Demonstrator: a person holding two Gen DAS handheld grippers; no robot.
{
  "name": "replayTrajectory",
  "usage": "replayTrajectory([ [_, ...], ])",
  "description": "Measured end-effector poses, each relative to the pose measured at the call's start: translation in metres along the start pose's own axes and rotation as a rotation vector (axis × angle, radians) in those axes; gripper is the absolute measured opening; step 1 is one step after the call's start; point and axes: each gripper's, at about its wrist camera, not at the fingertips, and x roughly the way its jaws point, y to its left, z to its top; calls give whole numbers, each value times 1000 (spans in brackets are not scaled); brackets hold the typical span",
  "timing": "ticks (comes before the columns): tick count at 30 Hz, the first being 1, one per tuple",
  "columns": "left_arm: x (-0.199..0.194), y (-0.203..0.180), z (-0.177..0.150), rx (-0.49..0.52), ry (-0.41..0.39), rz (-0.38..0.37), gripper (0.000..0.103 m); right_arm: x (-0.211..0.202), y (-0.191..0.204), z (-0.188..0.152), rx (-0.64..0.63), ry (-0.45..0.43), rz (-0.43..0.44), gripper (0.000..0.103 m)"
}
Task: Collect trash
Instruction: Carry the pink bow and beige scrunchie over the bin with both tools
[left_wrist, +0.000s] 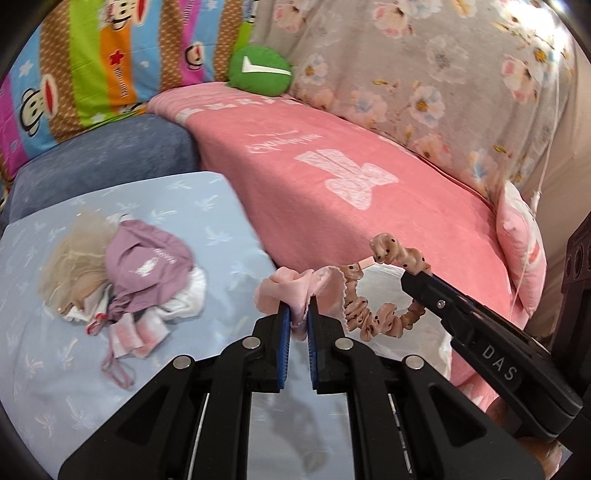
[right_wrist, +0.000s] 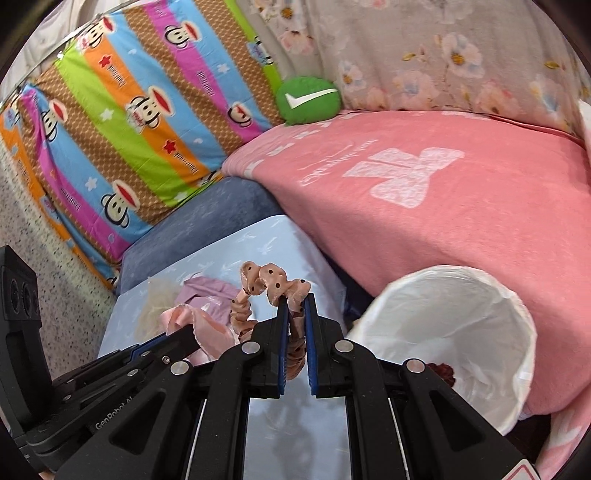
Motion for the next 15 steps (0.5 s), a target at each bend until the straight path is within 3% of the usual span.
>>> replayTrajectory([
  [15,30,-81,-3,139,63,-83,9,-27,-83,-6,123,-35,-94,9],
])
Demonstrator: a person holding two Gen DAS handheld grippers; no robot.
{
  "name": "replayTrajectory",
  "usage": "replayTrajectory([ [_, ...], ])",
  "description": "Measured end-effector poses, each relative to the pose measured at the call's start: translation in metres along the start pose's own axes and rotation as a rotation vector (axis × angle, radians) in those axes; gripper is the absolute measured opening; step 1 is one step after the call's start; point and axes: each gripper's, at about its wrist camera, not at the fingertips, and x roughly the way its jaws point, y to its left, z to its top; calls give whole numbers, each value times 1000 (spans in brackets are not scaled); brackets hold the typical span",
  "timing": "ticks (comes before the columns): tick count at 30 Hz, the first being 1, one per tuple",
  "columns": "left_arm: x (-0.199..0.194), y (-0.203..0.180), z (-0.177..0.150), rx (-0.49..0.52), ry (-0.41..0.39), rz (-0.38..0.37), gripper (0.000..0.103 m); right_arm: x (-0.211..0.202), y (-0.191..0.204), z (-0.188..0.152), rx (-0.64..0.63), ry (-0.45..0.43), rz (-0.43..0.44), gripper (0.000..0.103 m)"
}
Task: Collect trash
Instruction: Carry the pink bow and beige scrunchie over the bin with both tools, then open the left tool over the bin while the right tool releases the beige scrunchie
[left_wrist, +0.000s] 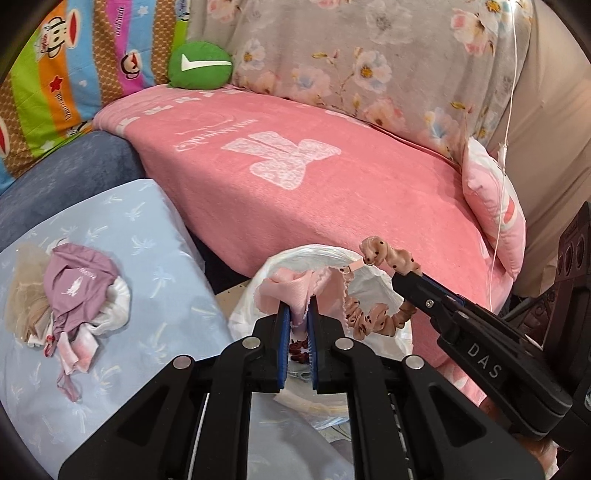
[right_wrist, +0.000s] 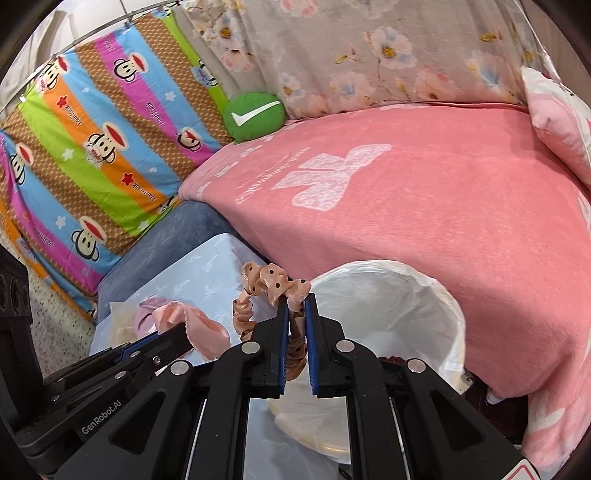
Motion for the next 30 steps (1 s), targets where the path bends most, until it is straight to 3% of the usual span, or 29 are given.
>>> replayTrajectory([
  [13,22,-26,5,30,45,-37,10,2,-29,-1,44,-1,-31,15],
  [15,24,-27,5,28,46,-35,18,2,-32,-1,46,2,-33,17],
  [17,24,-28,5,26,29,-25,43,3,-34,-1,48,2,-39,19],
  [19,21,-29,5,24,7,-18,58,4,-36,-3,53,0,-44,21],
  [30,26,-18,7,-8,16,4,61,8,-38,-8,57,7,-53,31],
])
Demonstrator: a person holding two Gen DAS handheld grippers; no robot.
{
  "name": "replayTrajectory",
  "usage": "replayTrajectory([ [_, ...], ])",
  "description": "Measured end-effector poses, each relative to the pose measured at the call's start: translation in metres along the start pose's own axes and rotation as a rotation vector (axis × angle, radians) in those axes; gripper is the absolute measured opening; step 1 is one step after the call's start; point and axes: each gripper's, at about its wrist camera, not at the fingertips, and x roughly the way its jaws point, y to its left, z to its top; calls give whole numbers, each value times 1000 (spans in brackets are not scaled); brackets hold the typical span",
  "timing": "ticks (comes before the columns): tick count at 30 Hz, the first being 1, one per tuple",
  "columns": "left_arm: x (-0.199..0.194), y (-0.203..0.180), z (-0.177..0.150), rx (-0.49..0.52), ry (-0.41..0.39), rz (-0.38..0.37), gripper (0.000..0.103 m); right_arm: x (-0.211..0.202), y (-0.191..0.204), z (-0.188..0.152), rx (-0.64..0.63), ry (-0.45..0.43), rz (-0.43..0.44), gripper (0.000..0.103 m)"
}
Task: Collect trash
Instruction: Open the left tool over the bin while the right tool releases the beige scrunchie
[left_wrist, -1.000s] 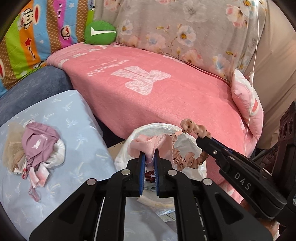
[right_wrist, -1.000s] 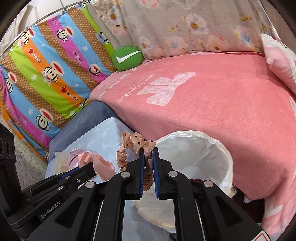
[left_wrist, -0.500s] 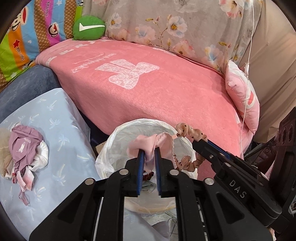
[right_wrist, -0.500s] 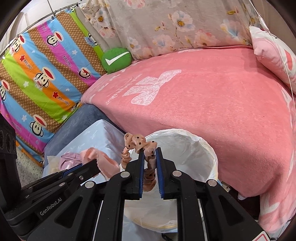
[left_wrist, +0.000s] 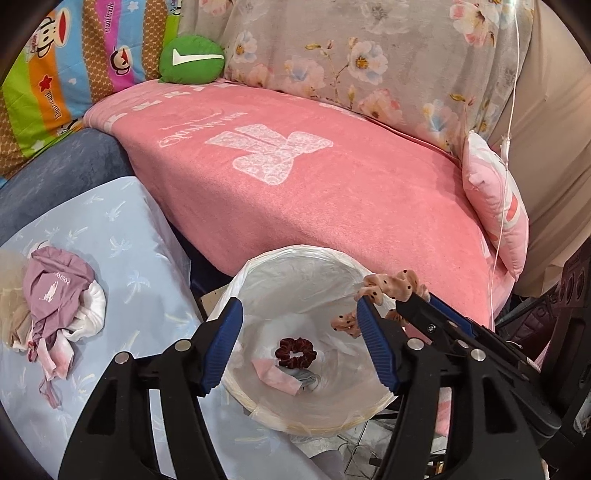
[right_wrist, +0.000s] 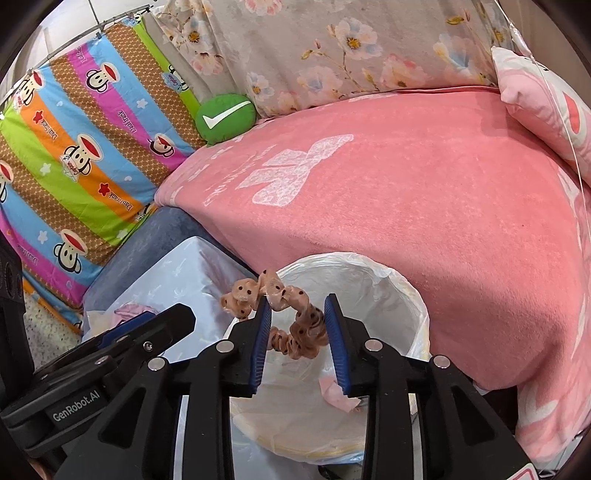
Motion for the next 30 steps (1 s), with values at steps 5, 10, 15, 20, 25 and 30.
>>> replayTrajectory([
  [5,-1,8,-3,-24,5,8,61,5,4,-6,-12,18,-13,36],
  [10,-3,15,-6,-40,7,17,61,22,5,-21,-27,102,-45,37],
  [15,-2,22,-10,-49,13,23,61,31,8,-38,-37,150,-36,37],
  [20,3,25,-20,-35,42,24,61,28,12,-37,-44,137,-30,37],
  [25,11,28,-27,-39,75,19,61,27,15,-36,-50,132,-26,37],
  [30,14,24,-30,-30,91,-38,61,28,12,-33,-46,128,-29,37],
])
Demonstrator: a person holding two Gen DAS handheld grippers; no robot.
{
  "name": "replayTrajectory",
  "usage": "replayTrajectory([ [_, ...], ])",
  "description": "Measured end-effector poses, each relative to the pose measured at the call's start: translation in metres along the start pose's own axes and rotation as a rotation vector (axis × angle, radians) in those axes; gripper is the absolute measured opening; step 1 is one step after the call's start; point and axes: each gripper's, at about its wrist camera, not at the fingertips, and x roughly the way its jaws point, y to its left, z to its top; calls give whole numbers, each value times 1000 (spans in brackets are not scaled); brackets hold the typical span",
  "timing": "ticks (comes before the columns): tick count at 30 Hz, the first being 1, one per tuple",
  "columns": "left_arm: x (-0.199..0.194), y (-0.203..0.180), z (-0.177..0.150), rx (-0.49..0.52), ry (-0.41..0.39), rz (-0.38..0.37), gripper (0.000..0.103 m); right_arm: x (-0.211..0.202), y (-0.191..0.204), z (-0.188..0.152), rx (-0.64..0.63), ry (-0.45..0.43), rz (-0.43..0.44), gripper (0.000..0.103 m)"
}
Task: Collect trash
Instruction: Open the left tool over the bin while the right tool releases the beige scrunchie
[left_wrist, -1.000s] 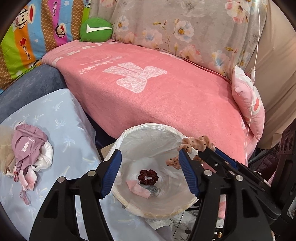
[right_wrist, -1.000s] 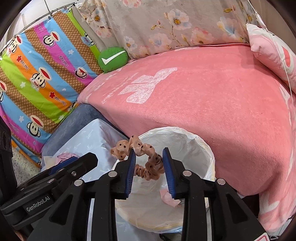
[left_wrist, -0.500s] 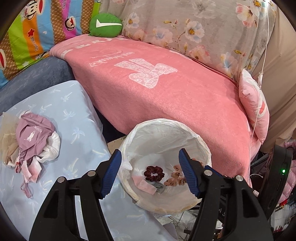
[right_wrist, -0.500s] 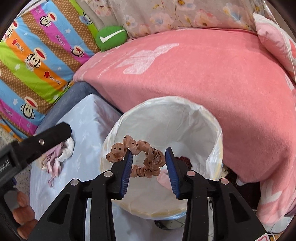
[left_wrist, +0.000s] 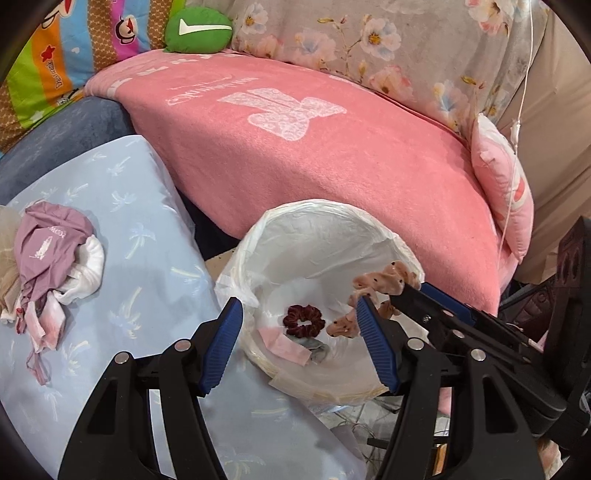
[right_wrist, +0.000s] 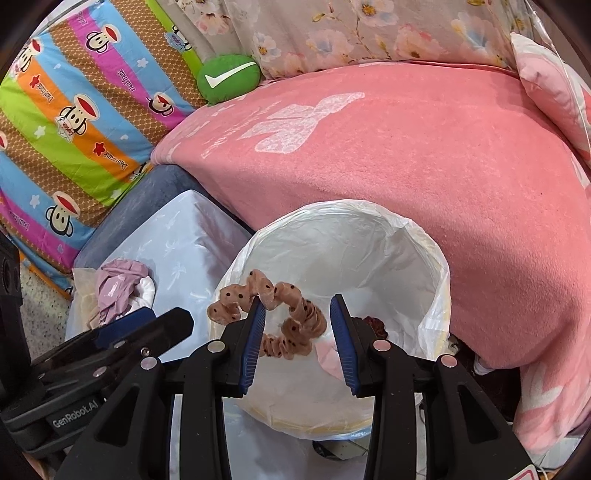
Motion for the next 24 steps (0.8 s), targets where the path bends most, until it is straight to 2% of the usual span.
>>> replayTrajectory([
  [6,10,3,5,-16,24,-35,61,-4,0,2,-15,-15,5,37],
  [10,17,4,9,-39,56,-91,61,-8,-3,3,-31,-26,1,37],
  [14,17,3,9,-27,53,-69,61,-14,-12,6,3,-36,24,42],
  [16,16,5,9,-30,48,-58,61,-15,-14,9,-14,-50,-40,51],
  [17,15,6,9,-31,45,-48,61,-9,-13,10,-49,-23,-92,53],
  [22,10,11,6,-19,26,16,62,2,-20,10,-55,43,-98,54],
  [24,8,14,5,-23,18,39,65,5,-22,9,-43,55,-93,54],
])
